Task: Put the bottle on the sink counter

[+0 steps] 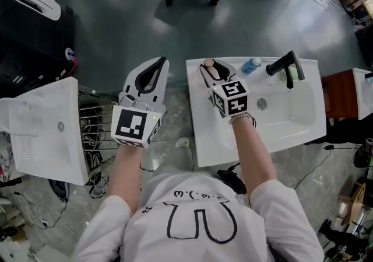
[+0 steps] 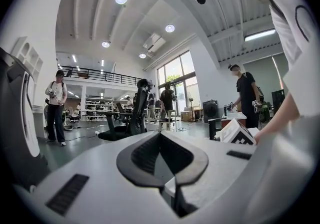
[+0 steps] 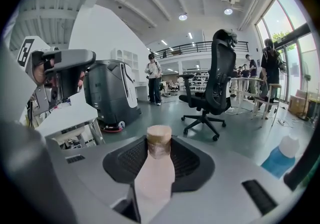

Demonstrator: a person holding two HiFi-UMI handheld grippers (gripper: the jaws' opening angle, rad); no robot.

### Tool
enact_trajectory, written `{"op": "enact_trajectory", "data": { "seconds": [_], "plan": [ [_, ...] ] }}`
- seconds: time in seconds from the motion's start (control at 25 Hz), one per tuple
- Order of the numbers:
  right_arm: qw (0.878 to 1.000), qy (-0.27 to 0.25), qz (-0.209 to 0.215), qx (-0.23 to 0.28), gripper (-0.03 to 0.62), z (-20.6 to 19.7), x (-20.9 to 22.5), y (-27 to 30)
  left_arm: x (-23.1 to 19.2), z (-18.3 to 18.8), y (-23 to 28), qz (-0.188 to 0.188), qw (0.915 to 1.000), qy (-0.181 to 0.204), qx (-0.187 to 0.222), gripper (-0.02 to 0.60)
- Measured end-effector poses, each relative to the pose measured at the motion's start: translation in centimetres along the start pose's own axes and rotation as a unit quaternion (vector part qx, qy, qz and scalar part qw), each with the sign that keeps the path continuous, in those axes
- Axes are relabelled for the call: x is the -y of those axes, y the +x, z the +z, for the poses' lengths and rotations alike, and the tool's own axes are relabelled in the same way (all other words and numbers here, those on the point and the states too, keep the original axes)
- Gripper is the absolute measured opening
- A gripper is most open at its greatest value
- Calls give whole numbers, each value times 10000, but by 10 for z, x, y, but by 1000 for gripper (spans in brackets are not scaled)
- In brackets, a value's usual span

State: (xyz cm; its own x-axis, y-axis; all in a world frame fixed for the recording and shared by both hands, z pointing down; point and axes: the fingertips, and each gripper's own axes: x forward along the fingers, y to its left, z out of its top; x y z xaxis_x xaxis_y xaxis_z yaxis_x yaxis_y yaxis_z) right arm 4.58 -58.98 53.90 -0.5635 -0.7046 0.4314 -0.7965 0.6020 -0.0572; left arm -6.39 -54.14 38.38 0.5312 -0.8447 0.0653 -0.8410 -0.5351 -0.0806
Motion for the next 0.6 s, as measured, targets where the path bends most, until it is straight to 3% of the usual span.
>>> {"op": "enact_trajectory", "data": {
  "seconds": [0.6],
  "plan": [
    [9995, -171, -40, -269, 158, -10, -3, -8, 3, 1, -7, 25, 9999, -120, 42, 9]
  ]
}}
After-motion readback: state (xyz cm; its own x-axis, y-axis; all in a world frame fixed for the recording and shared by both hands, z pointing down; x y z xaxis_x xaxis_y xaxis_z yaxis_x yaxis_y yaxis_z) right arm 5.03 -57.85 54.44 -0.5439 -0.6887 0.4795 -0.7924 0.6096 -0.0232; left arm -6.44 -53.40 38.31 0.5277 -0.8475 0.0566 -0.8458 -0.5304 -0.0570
